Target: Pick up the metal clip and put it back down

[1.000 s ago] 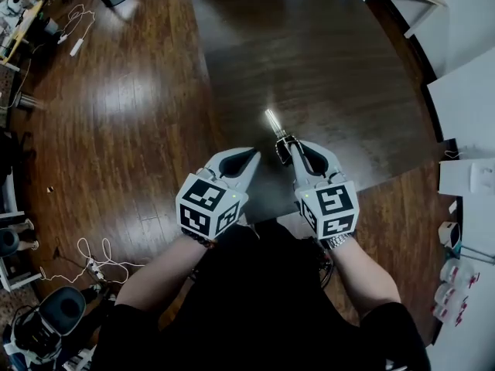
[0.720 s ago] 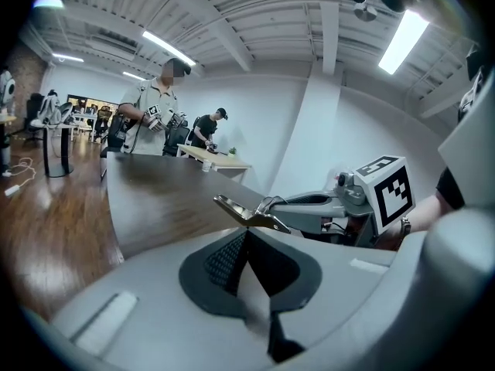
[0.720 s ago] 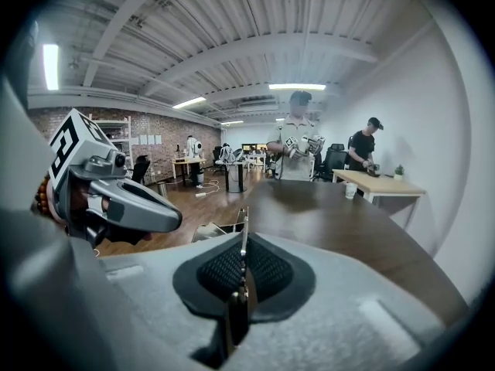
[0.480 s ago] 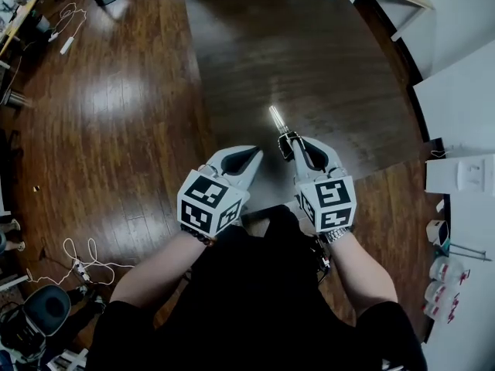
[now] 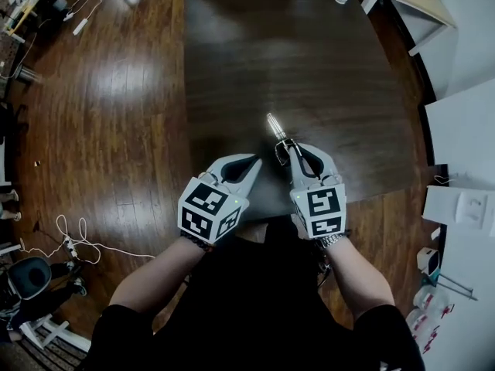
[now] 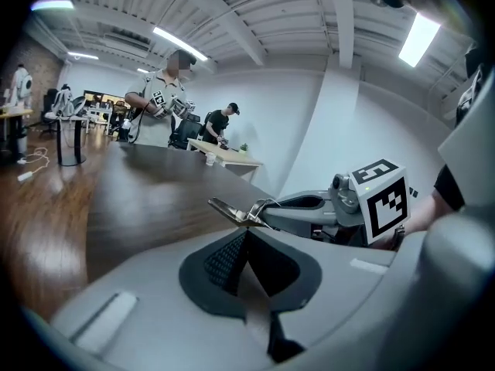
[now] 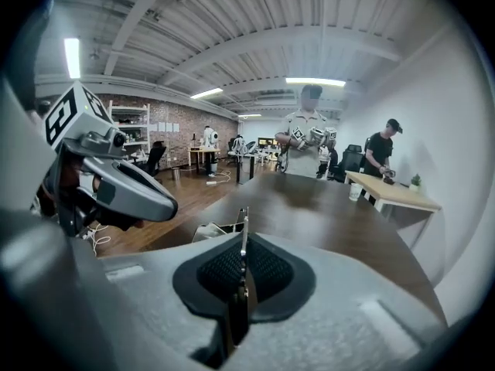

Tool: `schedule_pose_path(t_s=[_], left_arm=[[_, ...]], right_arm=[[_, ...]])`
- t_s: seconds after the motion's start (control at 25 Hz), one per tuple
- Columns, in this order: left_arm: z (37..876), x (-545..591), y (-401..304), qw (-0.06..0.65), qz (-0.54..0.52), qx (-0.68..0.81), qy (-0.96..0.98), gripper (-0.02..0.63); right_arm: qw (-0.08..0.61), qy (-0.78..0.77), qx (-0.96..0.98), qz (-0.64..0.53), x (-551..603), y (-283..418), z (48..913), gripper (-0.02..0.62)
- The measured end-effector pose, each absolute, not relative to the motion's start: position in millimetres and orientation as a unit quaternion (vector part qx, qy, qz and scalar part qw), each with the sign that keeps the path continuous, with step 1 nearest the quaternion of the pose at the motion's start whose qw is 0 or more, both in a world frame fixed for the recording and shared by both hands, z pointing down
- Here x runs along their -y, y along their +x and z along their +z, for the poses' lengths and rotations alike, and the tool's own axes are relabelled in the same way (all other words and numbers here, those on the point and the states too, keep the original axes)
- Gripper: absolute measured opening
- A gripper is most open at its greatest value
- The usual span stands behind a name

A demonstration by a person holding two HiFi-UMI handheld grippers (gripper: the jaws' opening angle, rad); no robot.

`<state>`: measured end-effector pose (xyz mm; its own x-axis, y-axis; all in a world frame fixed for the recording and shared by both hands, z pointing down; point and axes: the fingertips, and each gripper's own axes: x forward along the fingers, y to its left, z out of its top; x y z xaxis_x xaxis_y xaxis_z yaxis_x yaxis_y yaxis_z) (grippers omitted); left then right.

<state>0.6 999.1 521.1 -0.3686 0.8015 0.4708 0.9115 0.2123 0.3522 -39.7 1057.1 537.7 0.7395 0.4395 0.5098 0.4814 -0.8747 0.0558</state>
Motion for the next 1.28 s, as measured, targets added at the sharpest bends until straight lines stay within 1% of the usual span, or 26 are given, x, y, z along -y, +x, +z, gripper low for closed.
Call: schedule_pose_path(t_s=[0.32,0.56,0.76,1.0,1.16,1.28], left_arm=[[552,-1045,-34,0.081,-0.334,0.719,-0.604,0.017],[571,-1070,-44,0.072,-0.351,0.696,-0.623,0.017],[581,-1084,-47,0.064,-0.36,0.685,-0.631,0.017],[597,-1093,-48,0.062,-0.374,0.671,-0.638,0.017],[605,-1093,-46,0.064,-0.381,0.663,-0.641,0.017],[609,-1094,-46,0.068,-0.385,0.659,-0.642,0.017]], right_arm=[[-0.022,-0.941,0.164,-0.296,-1105,-64,575,-0.006],[-0.074,-0.937,0.139,-0.313,-1136,-71,595,-0.006],[-0.149,-0.923,0.125,-0.333,-1154,-73,611,-0.006],[-0.259,-0.896,0.099,-0.348,-1164,-68,634,-0.006],[-0.297,-0.884,0.087,-0.351,-1166,-65,651,-0.006],[-0.311,-0.878,0.082,-0.355,-1165,-63,658,-0.006]])
